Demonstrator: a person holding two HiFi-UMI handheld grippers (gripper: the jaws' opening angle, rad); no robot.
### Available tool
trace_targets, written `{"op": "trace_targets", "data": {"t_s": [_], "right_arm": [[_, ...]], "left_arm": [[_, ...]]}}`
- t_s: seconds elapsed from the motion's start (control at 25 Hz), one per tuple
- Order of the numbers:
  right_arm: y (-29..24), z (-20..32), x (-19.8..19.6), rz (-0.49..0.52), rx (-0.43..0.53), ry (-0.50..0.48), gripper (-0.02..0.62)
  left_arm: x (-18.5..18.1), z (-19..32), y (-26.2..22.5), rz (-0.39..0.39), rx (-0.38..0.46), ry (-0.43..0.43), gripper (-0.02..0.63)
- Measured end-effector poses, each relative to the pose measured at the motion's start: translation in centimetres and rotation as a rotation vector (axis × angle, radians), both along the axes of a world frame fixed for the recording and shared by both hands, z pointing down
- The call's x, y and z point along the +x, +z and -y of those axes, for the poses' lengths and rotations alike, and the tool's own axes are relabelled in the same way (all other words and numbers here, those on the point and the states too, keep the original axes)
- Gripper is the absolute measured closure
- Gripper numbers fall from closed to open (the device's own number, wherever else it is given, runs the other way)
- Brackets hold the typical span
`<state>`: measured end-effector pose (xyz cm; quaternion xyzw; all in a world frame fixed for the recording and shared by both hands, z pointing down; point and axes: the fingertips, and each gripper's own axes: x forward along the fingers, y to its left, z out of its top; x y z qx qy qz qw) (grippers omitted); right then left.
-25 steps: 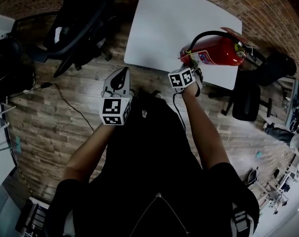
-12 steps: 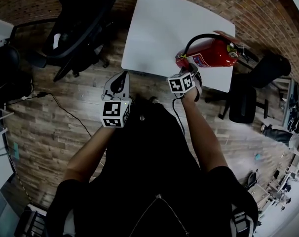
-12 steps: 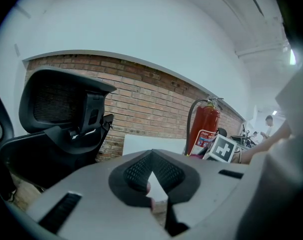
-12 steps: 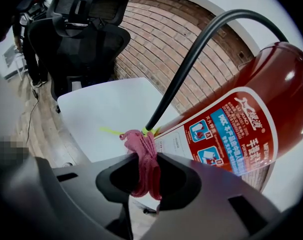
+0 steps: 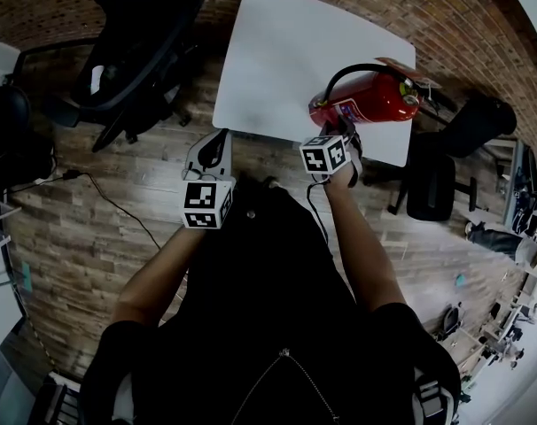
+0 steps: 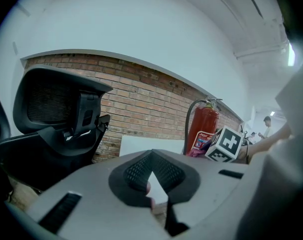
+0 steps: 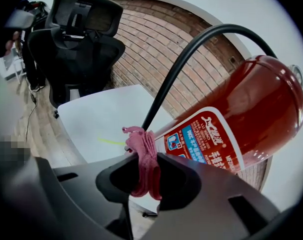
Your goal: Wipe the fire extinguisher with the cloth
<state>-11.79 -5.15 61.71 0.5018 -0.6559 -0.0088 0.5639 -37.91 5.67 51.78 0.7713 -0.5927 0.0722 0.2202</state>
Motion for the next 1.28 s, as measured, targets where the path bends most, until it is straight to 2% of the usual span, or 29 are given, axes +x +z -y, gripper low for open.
{"op": "trace_targets", "data": {"t_s": [1.28], "right_arm": [[-10.7,1.1,-1.1,0.045,0.187,-0.019,0.491]], "left_arm": [[0.6,1.1,-0.9,-0.007,0.023,0.036,0.575]]}}
